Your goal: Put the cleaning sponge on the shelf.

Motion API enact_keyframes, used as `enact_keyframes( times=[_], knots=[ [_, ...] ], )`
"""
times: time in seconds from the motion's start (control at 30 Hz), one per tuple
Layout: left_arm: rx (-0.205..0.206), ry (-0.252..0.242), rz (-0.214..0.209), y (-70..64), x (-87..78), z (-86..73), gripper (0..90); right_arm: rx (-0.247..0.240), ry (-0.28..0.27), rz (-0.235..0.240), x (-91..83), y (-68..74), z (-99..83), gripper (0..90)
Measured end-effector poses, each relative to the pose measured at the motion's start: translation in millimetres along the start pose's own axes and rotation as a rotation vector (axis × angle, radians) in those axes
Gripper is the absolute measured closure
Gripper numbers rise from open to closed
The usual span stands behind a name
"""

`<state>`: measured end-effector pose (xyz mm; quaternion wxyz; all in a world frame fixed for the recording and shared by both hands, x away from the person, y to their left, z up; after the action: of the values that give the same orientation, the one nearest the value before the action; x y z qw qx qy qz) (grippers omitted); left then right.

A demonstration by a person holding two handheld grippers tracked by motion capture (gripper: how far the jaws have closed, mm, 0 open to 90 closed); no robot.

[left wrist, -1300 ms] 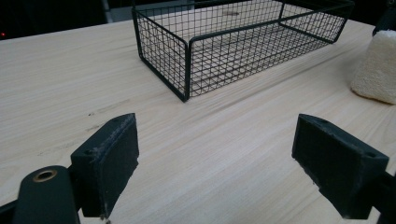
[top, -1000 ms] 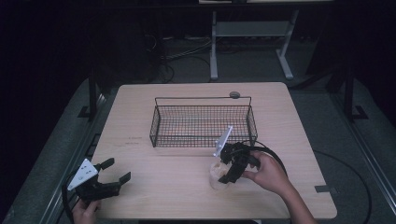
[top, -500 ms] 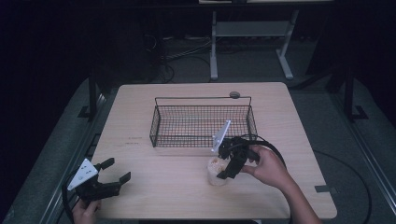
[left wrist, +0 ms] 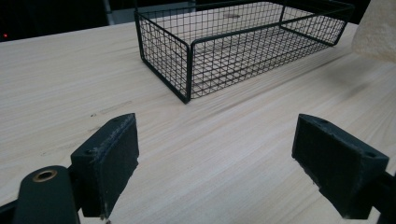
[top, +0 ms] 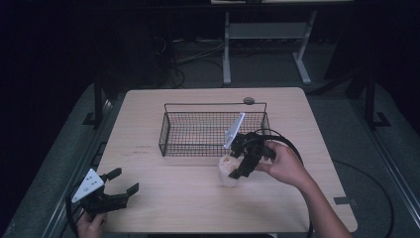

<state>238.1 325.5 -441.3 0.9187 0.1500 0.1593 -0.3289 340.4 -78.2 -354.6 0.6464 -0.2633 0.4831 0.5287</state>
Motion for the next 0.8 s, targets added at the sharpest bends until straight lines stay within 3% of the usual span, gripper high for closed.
enact_keyframes(
  times=[0.53,0.8],
  knots=[
    [0.003,0.002,-0.002,0.1,1.5,0.3,13.9,-0.017,-0.031,0.001,-32.8,-15.2,26.3,30.0],
    [0.004,0.0,-0.001,-0.1,0.6,0.6,13.9,0.0,-0.041,-0.013,-44.6,-27.4,35.3,30.0]
  ],
)
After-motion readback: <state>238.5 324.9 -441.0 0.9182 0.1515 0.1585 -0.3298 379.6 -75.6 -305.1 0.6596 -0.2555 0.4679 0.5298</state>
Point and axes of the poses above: each handheld gripper's, and its own axes: x roughly forward along the jaws, z roughly out of its top, y roughly to its left, the point moved 2 cm from there along x, roughly forward along the jaws, and after that the axes turned 12 degrees about x, right-handed, at the moved point
